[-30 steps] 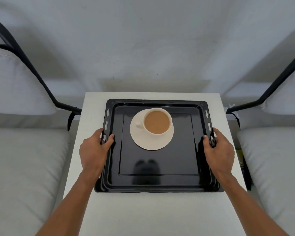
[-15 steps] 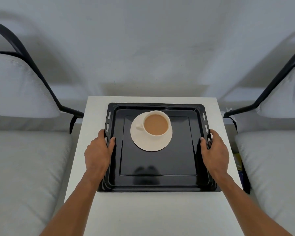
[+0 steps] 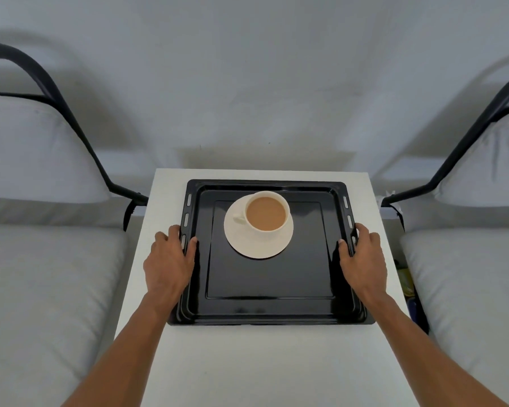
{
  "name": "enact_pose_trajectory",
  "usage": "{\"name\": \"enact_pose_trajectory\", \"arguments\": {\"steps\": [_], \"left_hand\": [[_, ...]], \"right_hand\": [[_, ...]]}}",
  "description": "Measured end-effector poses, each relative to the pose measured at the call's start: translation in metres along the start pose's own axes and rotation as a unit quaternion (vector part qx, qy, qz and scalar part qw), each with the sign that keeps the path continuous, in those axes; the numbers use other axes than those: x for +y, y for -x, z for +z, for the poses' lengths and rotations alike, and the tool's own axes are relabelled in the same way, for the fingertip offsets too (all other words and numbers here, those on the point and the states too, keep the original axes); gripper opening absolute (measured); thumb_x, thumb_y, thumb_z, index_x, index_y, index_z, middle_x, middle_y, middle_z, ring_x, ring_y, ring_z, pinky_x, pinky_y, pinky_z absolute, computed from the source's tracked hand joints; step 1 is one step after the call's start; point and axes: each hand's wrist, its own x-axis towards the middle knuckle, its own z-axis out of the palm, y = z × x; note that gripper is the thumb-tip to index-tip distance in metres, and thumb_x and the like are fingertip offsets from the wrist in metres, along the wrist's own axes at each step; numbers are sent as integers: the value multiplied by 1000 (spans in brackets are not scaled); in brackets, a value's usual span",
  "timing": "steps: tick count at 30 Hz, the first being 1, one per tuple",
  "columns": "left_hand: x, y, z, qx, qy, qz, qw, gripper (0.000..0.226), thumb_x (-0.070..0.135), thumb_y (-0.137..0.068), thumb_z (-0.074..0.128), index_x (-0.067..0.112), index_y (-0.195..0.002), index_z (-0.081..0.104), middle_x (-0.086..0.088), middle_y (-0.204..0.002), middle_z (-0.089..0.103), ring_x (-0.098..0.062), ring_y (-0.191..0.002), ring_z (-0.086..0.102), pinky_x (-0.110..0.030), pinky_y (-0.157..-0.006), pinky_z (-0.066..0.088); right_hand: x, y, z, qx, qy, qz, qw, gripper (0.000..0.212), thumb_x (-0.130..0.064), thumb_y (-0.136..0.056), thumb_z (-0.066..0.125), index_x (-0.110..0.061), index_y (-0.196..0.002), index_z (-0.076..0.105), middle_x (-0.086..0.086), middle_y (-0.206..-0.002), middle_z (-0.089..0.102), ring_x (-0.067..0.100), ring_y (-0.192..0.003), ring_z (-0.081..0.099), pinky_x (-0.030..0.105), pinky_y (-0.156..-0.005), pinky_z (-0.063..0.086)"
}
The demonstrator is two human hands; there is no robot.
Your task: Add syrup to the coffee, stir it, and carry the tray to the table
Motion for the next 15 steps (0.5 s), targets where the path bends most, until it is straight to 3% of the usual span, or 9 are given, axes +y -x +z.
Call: {"name": "enact_pose_trajectory", "arguments": {"steps": [3, 6, 11, 15], "left_hand": [[-3, 19, -5, -16, -6, 12, 1000, 50, 36, -98, 55, 6, -137, 47, -24, -119, 54, -40, -105, 57, -50, -77, 51], [-1, 56, -7, 19, 2, 66, 998, 53, 29, -98, 56, 3, -143, 45, -26, -135, 50, -42, -121, 52, -52, -97, 45], [13, 143, 1, 15, 54, 183, 981, 57, 34, -99, 48, 4, -148, 43, -18, -149, 48, -31, -138, 44, -46, -113, 39], [12, 201, 17, -30, 74, 217, 973, 56, 38, -100, 41, 10, -148, 42, -12, -153, 47, -27, -143, 42, -36, -122, 20]], "right_hand": [[-3, 15, -6, 10, 74, -36, 997, 55, -26, -98, 65, -5, -145, 46, 24, -135, 49, 39, -117, 53, 50, -93, 50], [-7, 55, -6, 18, 99, -91, 991, 59, -25, -97, 65, -2, -148, 45, 25, -142, 48, 41, -124, 50, 53, -99, 47], [-5, 144, 8, 0, 47, -132, 990, 59, -27, -99, 65, -6, -151, 47, 23, -151, 47, 41, -139, 46, 53, -111, 43], [-10, 202, 18, -5, 12, -143, 990, 58, -33, -96, 60, -11, -149, 51, 18, -154, 49, 37, -139, 50, 49, -110, 44]]}}
